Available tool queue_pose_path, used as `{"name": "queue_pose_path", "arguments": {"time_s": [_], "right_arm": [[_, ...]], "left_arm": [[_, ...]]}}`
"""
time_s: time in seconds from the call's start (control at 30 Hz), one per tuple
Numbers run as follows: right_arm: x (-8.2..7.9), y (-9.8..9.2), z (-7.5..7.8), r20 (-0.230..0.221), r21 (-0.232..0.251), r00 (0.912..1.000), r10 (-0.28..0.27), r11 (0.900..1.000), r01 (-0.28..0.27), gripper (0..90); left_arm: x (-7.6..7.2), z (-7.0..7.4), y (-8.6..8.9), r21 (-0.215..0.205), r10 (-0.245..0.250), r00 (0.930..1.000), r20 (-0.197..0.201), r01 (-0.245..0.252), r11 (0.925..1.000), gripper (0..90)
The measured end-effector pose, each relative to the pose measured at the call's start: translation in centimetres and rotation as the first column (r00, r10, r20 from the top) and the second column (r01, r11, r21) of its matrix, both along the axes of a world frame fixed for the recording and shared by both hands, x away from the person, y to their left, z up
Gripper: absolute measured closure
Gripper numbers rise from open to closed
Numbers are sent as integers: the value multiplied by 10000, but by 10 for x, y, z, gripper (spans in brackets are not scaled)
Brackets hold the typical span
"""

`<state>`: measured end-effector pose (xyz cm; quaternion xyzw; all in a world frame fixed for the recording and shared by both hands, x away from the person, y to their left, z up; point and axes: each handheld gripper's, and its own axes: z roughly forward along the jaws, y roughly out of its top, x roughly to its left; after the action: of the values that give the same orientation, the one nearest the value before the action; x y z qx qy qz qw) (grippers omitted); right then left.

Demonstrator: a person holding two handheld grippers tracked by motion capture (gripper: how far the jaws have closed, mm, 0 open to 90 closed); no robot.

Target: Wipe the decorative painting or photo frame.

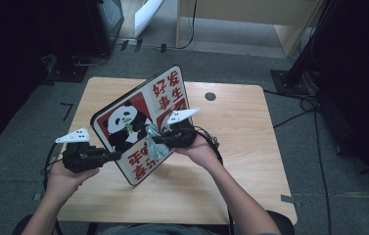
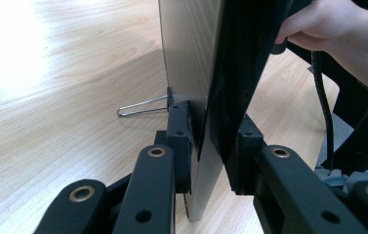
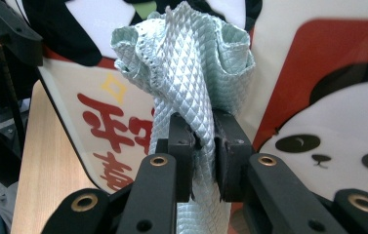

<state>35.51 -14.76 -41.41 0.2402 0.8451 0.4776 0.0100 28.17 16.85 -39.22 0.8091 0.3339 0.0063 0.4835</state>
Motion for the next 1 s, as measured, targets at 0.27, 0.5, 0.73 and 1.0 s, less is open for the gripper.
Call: {"name": "queue_pose_path", "arguments": {"time_s": [0.27, 0.5, 0.73, 1.0], "right_arm": [[-1, -2, -10, -56, -144, 10000, 74, 9999, -75, 796], [-3, -3, -19, -321, -309, 9995, 11, 9995, -21, 796], [-5, -4, -27, -401, -503, 9992, 1, 9987, -21, 797], [-10, -2, -41, -814, -914, 9966, -144, 9958, 69, 797]], "left_arm": [[1, 0, 0, 20, -28, 10000, 1, 28, 10000, 759], [2, 1, 0, 66, -122, 9999, -28, 122, 9999, 757], [4, 1, 0, 50, -128, 9999, -49, 128, 9999, 757], [4, 1, 0, 50, -186, 9998, -51, 186, 9998, 755]]}}
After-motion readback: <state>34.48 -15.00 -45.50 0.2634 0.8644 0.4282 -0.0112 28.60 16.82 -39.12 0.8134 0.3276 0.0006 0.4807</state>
